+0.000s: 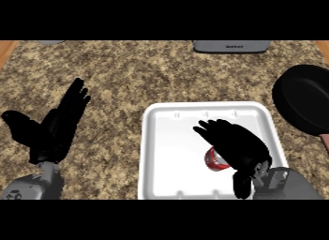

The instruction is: Pick the can from the tray and place it in the pot

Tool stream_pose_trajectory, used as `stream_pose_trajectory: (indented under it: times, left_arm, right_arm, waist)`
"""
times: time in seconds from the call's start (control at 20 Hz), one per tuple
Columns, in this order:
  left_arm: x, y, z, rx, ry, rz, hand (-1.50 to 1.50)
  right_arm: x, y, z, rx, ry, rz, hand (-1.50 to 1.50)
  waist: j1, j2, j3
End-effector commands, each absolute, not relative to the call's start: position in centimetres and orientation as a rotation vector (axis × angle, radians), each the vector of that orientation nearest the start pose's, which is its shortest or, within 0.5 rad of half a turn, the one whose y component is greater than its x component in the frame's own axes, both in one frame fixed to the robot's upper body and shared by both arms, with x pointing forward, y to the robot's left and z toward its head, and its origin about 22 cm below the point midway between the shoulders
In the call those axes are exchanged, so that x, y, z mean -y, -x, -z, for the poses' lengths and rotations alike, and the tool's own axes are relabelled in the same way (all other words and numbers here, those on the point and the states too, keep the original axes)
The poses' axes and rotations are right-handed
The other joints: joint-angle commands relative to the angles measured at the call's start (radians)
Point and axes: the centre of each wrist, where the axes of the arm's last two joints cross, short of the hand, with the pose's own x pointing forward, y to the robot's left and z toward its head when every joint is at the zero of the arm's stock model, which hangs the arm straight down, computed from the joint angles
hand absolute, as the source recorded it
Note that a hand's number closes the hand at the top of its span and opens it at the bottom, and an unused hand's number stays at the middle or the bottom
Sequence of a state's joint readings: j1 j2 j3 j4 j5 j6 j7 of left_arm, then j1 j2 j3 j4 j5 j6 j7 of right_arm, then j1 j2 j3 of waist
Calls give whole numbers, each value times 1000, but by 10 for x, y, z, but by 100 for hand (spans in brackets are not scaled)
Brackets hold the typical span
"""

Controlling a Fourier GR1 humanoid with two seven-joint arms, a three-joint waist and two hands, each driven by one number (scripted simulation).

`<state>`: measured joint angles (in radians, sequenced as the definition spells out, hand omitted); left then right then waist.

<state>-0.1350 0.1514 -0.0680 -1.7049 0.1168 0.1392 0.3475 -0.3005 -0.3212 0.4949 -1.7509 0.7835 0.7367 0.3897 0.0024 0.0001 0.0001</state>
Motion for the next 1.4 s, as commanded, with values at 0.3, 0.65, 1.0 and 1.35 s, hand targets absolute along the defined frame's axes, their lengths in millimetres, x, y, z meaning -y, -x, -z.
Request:
stream_pose_trajectory:
  times: [0.3, 0.65, 1.0, 1.35]
  left_arm:
    - [-231, -260, -57, 1473, -16, 21, 0]
    - [-232, -264, -66, 1475, -15, 6, 0]
    - [-249, -252, -62, 1464, -100, -74, 0]
    - [-237, -251, -53, 1466, -38, -17, 0]
  right_arm:
    - [157, -265, -86, 1194, 335, -1736, 150]
    - [158, -277, -86, 1254, 394, -1720, 150]
    - [349, -261, -76, 832, 857, -1030, 150]
    - [462, -212, -125, 795, 1079, -752, 150]
  waist:
    - [2, 0, 0]
    - [-1, 0, 0]
    - [-124, -9, 4]
    - [-44, -4, 0]
